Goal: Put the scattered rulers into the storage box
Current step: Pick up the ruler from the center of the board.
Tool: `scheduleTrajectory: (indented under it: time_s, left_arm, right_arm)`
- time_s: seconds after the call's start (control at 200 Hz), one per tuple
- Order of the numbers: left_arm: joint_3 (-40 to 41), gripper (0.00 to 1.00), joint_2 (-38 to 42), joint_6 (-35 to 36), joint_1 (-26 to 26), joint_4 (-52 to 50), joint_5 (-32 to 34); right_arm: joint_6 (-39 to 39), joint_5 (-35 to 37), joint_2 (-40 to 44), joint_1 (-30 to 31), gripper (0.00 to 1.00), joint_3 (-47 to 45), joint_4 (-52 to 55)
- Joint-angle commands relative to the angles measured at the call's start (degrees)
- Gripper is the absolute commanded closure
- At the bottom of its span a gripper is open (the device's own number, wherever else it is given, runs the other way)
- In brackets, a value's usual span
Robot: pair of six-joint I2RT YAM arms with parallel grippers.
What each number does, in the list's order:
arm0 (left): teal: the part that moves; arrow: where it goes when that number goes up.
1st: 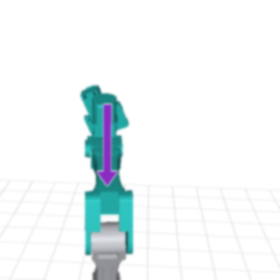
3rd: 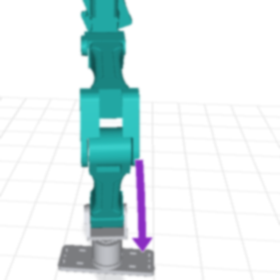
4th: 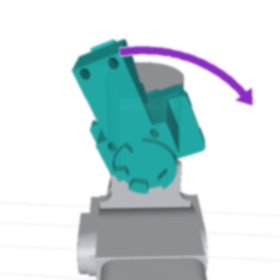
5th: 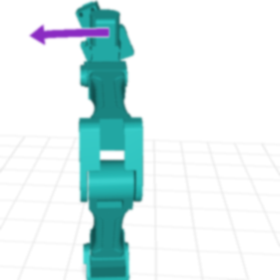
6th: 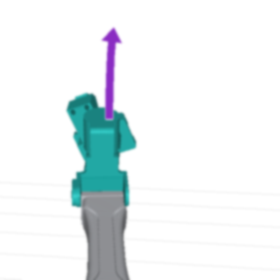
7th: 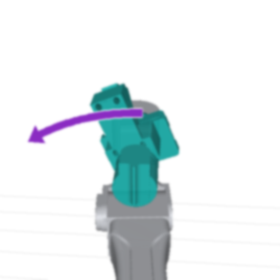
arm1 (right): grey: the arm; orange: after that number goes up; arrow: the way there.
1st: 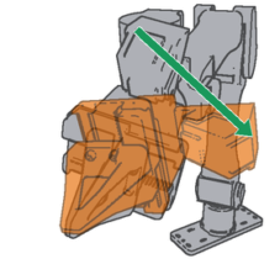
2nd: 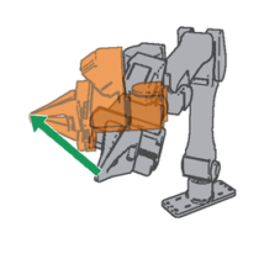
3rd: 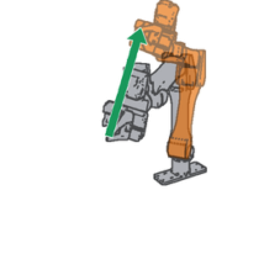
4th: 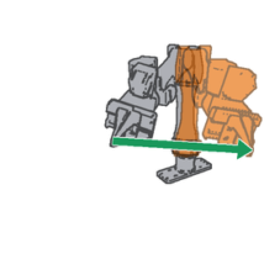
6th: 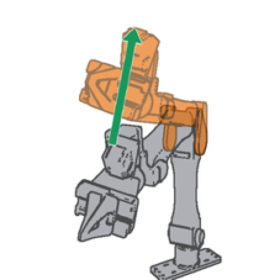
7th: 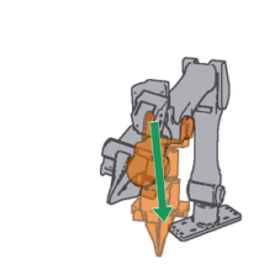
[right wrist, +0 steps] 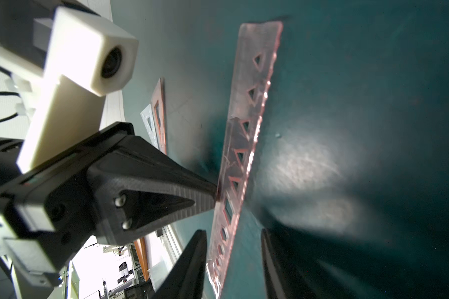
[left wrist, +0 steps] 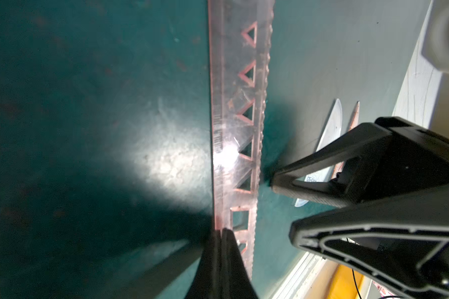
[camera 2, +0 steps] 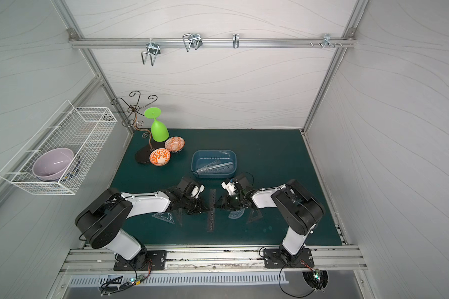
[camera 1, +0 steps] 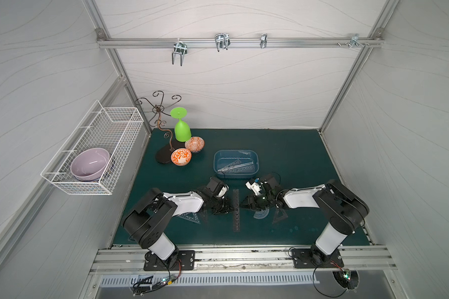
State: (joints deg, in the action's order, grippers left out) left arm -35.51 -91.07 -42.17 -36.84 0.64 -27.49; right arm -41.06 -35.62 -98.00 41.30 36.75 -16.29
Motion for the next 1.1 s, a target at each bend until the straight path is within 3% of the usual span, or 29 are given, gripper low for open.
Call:
scheduleTrajectory:
  time_s: [0.0,0.5,0.85,1.095]
  left_arm:
    - [1.35,0.95,-2.16,0.51,-0.20,-0.64,1.13]
    - [3.69,0.96,-2.74,0.95,1.46,2.00,-0.76]
    - [5.49,0.96,-1.30,1.22,2.79,3.13,-1.57]
    - [6.19,0.98,0.96,2.14,4.61,2.67,-2.70]
  right_arm:
    - [-2.47,0.50,-2.25,1.18,0.61,1.09,-0.91]
    - [-9.92,-1.46,-5.31,1.81,0.63,1.04,-7.14]
    - [-9.31,-1.25,-9.30,1.90,0.76,2.96,-5.81]
    - [-9.26,-2.08,-11.01,1.42,0.99,3.41,-6.41]
